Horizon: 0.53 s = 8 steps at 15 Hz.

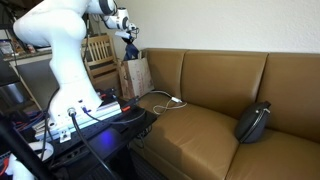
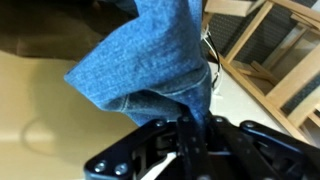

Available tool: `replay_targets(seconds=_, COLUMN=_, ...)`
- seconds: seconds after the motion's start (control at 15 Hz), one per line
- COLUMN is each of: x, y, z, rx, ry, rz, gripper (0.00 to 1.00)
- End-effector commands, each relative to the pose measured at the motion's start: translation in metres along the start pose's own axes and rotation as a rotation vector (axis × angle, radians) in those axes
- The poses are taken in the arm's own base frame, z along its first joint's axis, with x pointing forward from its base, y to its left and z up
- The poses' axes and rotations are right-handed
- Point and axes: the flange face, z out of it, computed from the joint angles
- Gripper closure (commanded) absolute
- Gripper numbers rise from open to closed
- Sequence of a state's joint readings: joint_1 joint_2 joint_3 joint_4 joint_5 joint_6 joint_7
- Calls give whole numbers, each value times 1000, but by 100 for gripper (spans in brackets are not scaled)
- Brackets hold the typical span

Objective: Remove the jeans from the bag and put them on the couch

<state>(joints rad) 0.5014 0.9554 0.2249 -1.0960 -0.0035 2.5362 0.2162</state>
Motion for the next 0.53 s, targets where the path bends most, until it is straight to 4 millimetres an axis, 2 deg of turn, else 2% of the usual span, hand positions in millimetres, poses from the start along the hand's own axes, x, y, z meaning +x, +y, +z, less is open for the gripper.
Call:
replay_targets(seconds=0.0, x=4, y=-11, z=-64, rx=84, ry=190, rz=-20, gripper=97)
replay_targets(seconds=0.07, x=5, y=-16, z=-80, rx=116, ry=250, rz=-31, gripper=97)
replay_targets(seconds=0.2, x=-4, y=-34, z=-106, rx=189, ry=226, rz=-90, gripper=97)
replay_targets(seconds=0.27, x=13, y=-26, z=-75, rx=148, ry=240, rz=-41, gripper=89)
replay_targets(seconds=0.47, x=4, y=-38, z=-99, rx=187, ry=226, rz=-76, gripper=89)
